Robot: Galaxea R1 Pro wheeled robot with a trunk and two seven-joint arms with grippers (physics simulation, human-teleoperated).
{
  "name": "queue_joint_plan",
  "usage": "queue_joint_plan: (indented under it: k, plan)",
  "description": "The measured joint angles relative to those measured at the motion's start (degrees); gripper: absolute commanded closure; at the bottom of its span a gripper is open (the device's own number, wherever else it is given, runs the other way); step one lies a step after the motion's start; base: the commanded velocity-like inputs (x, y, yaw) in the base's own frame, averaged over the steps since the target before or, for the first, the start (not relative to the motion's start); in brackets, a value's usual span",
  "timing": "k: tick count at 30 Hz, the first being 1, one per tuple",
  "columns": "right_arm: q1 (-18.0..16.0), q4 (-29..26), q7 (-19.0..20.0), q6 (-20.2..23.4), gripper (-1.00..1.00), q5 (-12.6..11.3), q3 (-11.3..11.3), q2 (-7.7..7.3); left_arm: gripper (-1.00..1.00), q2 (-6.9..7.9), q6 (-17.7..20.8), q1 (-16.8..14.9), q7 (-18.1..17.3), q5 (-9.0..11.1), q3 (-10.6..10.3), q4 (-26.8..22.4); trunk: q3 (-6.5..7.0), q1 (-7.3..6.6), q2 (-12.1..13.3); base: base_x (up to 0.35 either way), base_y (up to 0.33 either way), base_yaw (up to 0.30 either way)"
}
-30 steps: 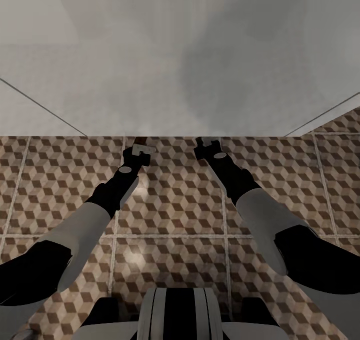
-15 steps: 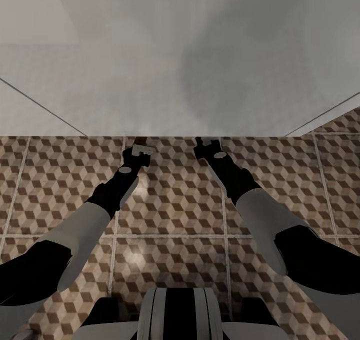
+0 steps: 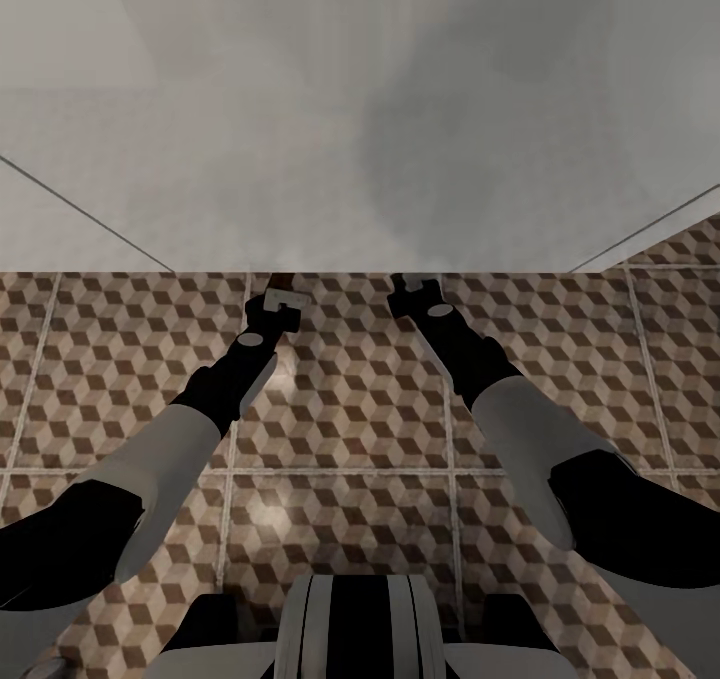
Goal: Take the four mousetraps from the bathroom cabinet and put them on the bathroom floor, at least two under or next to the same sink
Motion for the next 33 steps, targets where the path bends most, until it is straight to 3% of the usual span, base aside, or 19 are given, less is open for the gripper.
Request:
queue_joint_plan:
  k: [25, 33]
  plan:
    - [0.00, 0.03, 0.81, -0.10, 1.00, -0.46, -0.07, -0.01, 1.00, -0.03, -0.08, 0.00, -0.01, 0.00, -0.03, 1.13, 0.00, 0.00, 0.00, 0.000, 0.000, 0.000]
    - [-0.03, 0.65, 4.41, -2.36, 1.00, -0.55, -0.05, 0.00, 1.00, -0.04, -0.09, 0.00, -0.01, 0.00, -0.01, 1.06, 0.00, 0.00, 0.00, 0.000, 0.000, 0.000]
